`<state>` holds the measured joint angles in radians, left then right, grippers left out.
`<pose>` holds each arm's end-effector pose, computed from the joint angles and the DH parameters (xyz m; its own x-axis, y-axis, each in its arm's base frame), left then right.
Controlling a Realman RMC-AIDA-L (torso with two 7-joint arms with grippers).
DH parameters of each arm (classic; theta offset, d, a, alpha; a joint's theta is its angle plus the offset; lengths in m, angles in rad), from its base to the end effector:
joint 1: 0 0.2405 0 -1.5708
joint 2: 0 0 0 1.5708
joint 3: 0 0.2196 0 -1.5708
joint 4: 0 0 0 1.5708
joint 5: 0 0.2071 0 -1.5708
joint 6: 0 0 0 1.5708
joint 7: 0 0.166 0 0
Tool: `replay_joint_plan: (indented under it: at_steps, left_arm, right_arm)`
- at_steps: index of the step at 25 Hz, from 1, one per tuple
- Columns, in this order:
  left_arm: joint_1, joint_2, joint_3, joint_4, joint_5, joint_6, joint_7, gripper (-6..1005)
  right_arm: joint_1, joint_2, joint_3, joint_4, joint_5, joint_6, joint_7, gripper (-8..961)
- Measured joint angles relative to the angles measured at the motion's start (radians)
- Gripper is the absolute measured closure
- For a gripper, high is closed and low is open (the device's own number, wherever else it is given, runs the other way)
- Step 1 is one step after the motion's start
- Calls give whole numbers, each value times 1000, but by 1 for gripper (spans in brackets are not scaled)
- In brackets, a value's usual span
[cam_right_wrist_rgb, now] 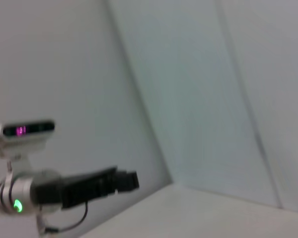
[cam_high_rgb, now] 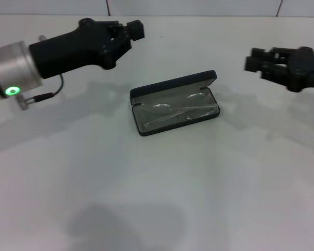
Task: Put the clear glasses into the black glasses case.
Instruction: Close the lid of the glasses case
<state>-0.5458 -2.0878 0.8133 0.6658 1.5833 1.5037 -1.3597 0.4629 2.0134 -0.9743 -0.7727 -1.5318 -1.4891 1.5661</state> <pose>-0.1702 0.3497 0.0214 0.6438 0.1738 0.7452 0.4486 -0.8747 -0.1835 0.1833 0.3420 0.0376 0.6546 -0.3076 -0.6906 -0.5151 -0.8501 -0.1096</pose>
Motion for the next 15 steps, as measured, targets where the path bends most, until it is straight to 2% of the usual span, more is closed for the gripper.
replay_joint_plan:
  at_steps: [4,11,15]
  left_arm:
    - [-58,-1,48,-73,6,-112,3,946]
    - [-151,-2,162,-203,5,-353,-3,945]
    - [-157,-10,217,-234,-1,-439,4,945]
  right_arm:
    - [-23,1,82,79,3,-27,-41,648]
    - [-47,6,81,119,42,-89,-50,647]
    - [-40,3,78,151,37,-88,-55,647]
